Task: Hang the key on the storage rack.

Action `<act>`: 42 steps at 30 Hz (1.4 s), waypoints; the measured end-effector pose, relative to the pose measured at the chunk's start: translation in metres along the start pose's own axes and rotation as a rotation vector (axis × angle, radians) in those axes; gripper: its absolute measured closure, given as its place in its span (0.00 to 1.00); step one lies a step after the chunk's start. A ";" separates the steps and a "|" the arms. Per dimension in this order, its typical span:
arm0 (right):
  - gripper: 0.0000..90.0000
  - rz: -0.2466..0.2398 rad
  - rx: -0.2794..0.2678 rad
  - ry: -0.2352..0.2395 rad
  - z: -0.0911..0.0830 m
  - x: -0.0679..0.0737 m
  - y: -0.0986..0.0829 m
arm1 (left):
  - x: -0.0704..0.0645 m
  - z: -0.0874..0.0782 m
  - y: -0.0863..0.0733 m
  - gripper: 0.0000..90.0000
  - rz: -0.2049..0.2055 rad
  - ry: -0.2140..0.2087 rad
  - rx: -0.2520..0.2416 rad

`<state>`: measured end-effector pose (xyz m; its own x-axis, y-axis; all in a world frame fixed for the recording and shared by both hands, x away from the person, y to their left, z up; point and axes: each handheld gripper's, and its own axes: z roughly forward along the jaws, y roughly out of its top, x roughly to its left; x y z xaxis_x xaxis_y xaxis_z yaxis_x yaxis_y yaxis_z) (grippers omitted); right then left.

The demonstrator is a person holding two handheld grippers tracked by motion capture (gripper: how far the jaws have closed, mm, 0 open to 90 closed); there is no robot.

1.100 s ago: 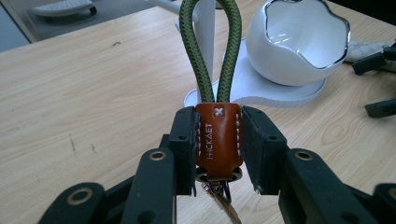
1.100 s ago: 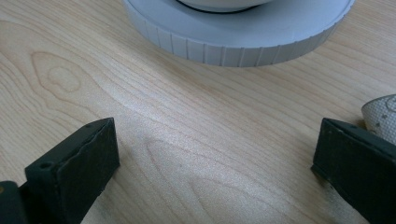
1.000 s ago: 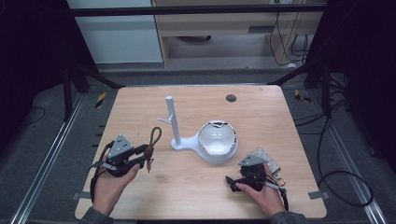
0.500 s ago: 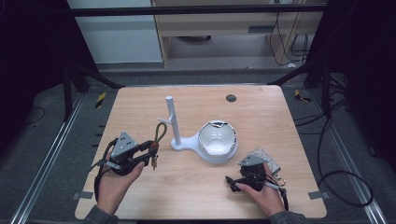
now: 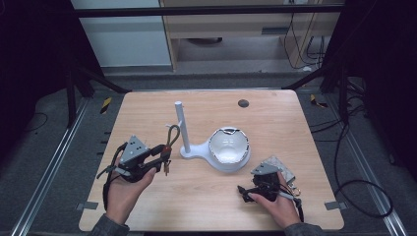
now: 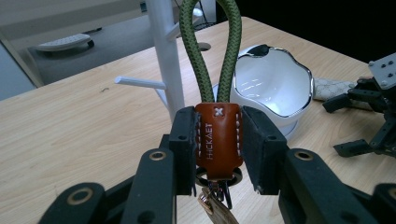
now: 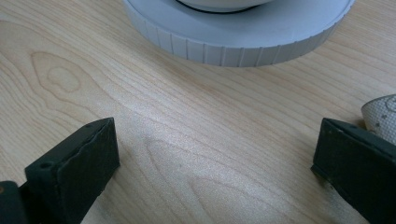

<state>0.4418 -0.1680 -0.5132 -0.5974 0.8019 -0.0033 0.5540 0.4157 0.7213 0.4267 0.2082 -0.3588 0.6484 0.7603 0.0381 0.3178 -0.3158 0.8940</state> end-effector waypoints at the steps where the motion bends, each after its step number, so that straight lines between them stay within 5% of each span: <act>1: 0.00 0.000 0.000 0.000 0.000 0.000 0.000 | -0.001 0.001 0.000 0.73 0.000 -0.001 -0.001; 8: 0.00 -0.001 0.000 0.000 0.000 0.000 0.000 | -0.005 0.012 -0.002 0.73 0.026 0.005 0.023; 18: 0.00 0.006 0.003 0.000 -0.001 0.000 0.000 | -0.005 0.013 0.007 0.73 0.011 0.026 -0.027; 42: 0.00 -0.003 -0.002 0.005 -0.001 0.000 -0.002 | 0.011 0.043 -0.002 0.73 -0.059 0.049 0.007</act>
<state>0.4403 -0.1695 -0.5135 -0.6019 0.7986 -0.0016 0.5515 0.4171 0.7224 0.4628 0.1933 -0.3794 0.5941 0.8043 0.0073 0.3592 -0.2734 0.8923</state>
